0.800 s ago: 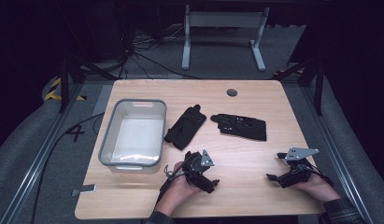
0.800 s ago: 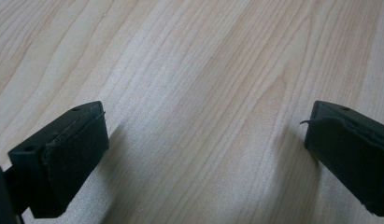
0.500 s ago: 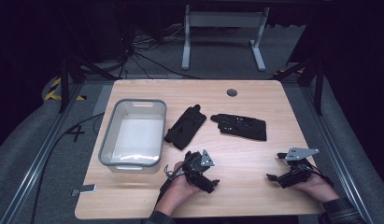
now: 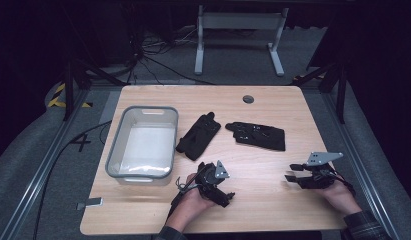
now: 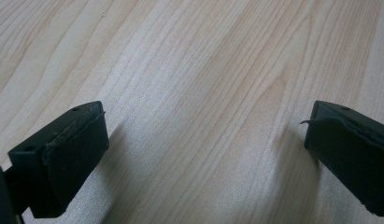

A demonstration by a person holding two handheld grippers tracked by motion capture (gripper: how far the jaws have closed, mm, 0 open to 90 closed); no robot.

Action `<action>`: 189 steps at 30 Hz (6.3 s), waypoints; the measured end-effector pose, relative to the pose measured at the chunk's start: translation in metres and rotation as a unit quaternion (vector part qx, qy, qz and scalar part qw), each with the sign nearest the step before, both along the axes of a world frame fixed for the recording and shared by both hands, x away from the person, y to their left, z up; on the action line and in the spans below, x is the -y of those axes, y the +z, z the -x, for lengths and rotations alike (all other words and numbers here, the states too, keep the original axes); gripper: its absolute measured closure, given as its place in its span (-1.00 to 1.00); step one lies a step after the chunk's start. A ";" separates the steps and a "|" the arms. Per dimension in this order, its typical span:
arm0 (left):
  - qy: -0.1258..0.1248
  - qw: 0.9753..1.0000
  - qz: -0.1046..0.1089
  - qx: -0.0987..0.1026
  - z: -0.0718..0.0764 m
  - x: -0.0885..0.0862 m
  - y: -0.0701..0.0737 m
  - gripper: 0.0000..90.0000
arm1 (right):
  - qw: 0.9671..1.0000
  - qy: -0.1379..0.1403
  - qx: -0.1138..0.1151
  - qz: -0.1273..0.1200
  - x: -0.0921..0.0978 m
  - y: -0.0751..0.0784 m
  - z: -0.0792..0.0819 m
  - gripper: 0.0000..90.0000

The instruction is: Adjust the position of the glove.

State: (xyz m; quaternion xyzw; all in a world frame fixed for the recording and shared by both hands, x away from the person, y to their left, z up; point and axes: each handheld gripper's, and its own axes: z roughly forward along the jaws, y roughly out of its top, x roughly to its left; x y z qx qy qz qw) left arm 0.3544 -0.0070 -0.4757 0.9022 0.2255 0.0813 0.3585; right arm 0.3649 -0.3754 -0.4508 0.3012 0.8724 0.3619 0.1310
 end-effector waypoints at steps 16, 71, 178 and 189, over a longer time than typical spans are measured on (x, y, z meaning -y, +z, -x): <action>-0.004 1.000 0.001 0.002 -0.001 0.001 0.000 -1.00 | 1.000 0.005 0.024 -0.001 -0.006 0.011 -0.041 0.99; -0.004 1.000 0.000 0.002 -0.001 0.001 0.000 -1.00 | 0.998 0.053 -0.026 0.029 -0.014 0.002 -0.032 1.00; -0.007 1.000 0.001 0.001 -0.001 0.002 0.000 -1.00 | 0.999 -0.045 0.004 0.004 0.045 0.009 0.016 0.21; -0.006 1.000 0.001 0.001 -0.001 0.002 0.000 -1.00 | 0.994 -0.110 0.014 0.015 0.055 -0.006 0.026 -0.69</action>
